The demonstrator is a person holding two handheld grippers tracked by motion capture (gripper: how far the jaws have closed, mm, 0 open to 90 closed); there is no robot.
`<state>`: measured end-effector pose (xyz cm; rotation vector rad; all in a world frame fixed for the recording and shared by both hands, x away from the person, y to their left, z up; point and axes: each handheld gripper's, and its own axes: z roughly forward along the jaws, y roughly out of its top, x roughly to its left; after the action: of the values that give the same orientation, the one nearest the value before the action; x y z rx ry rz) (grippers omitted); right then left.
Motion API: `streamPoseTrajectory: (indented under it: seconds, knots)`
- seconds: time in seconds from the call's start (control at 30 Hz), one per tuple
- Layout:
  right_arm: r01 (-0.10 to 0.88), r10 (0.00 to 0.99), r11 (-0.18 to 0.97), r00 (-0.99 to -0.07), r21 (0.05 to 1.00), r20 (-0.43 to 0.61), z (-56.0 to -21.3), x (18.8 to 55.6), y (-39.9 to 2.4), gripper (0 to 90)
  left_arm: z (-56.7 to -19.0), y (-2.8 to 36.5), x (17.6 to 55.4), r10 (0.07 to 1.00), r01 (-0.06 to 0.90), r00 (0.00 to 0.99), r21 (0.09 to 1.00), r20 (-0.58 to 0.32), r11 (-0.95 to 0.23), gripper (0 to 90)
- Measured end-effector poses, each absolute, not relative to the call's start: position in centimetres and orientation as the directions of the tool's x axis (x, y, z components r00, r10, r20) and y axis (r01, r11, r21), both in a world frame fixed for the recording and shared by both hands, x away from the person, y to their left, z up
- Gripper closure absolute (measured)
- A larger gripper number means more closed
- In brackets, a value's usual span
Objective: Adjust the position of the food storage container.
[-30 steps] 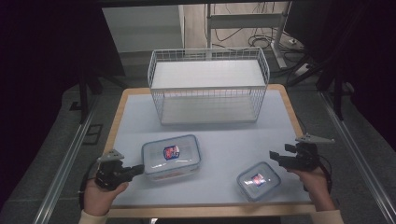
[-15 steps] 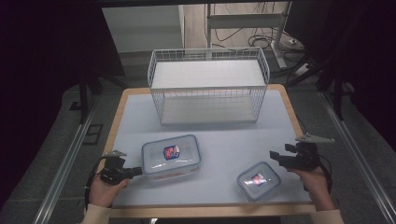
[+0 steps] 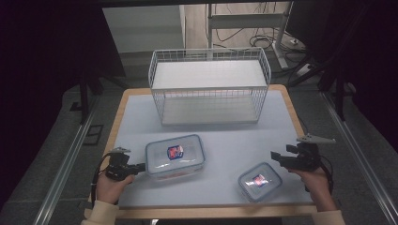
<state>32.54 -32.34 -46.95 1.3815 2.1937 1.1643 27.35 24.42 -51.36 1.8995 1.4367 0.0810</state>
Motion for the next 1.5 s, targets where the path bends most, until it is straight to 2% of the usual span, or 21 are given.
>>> streamPoseTrajectory:
  seconds: [1.07, 1.5]
  knots:
    - [0.619, 0.849, 0.214, -0.5, 0.755, 0.17, -47.0, 32.6, -32.2, 21.3, -51.1, 15.1, 34.4, 0.801, 0.779, 0.466, 0.603, -0.375, -0.172, 90.0]
    - [0.615, 0.846, 0.222, -0.507, 0.756, 0.165, -47.0, 32.7, -31.9, 21.3, -51.3, 14.6, 34.5, 0.801, 0.772, 0.462, 0.617, -0.38, -0.152, 90.0]
